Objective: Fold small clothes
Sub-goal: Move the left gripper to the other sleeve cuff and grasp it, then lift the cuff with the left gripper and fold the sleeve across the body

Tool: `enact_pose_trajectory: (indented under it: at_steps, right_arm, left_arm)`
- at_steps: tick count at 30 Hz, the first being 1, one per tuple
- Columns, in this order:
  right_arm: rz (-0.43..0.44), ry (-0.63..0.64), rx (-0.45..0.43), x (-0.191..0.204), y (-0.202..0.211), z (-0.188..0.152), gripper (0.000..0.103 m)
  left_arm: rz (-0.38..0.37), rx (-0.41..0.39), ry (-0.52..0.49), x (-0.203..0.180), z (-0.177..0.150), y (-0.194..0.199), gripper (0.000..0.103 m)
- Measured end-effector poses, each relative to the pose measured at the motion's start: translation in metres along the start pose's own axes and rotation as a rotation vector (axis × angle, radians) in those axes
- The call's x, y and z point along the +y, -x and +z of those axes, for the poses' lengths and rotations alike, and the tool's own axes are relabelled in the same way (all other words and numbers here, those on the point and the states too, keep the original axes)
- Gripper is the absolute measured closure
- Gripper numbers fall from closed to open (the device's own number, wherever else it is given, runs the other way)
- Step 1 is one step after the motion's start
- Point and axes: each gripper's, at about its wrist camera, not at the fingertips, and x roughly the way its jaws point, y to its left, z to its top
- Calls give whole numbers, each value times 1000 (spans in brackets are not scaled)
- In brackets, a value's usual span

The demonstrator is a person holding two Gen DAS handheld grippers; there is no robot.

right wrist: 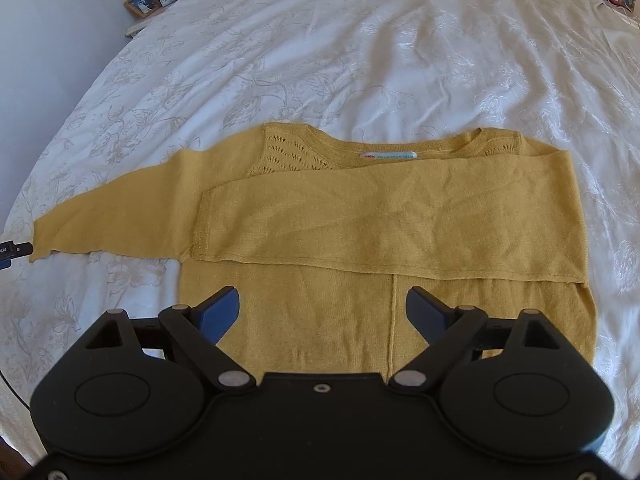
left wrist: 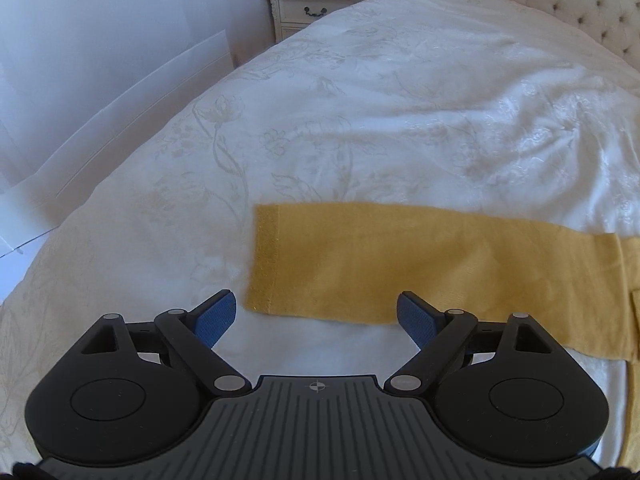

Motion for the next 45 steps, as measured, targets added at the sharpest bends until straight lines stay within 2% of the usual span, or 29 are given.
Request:
enact_pose_trajectory:
  at_steps: [5, 10, 15, 17, 18, 19, 20, 21, 22, 26, 34, 40, 45]
  right_arm:
    - [-10, 21, 24, 15, -9, 10, 11]
    - [-16, 49, 61, 23, -22, 16, 11]
    - [-17, 69, 87, 27, -33, 19, 11]
    - [-19, 76, 94, 29, -36, 20, 11]
    - [-19, 77, 95, 29, -37, 20, 11]
    - [-17, 75, 96, 29, -37, 20, 11]
    - [-16, 73, 96, 28, -37, 20, 11]
    - [-14, 69, 95, 27, -37, 19, 11]
    - [-14, 66, 95, 27, -36, 19, 11]
    - [-13, 54, 87, 22, -28, 15, 11]
    - [4, 16, 54, 0, -6, -1, 11]
    - [38, -4, 26, -26, 11, -18, 11]
    - [73, -19, 16, -52, 18, -31, 11]
  left_arm:
    - [-33, 27, 45, 18, 12, -33, 15]
    - [-91, 85, 31, 24, 13, -64, 15]
    - [-154, 97, 56, 29, 15, -77, 15]
    - [-174, 100, 72, 31, 16, -78, 20]
    - [-186, 104, 74, 32, 18, -80, 32]
    - [-195, 108, 73, 31, 20, -80, 50]
    - [-208, 114, 73, 31, 22, -79, 60]
    - [-227, 121, 79, 30, 24, -79, 81]
    - [-247, 129, 89, 29, 26, -78, 91]
    - [-263, 117, 92, 15, 33, -66, 93]
    - [-441, 28, 115, -37, 53, -1, 93]
    - [-574, -54, 88, -106, 69, 59, 93]
    - [-667, -89, 44, -186, 71, 98, 93]
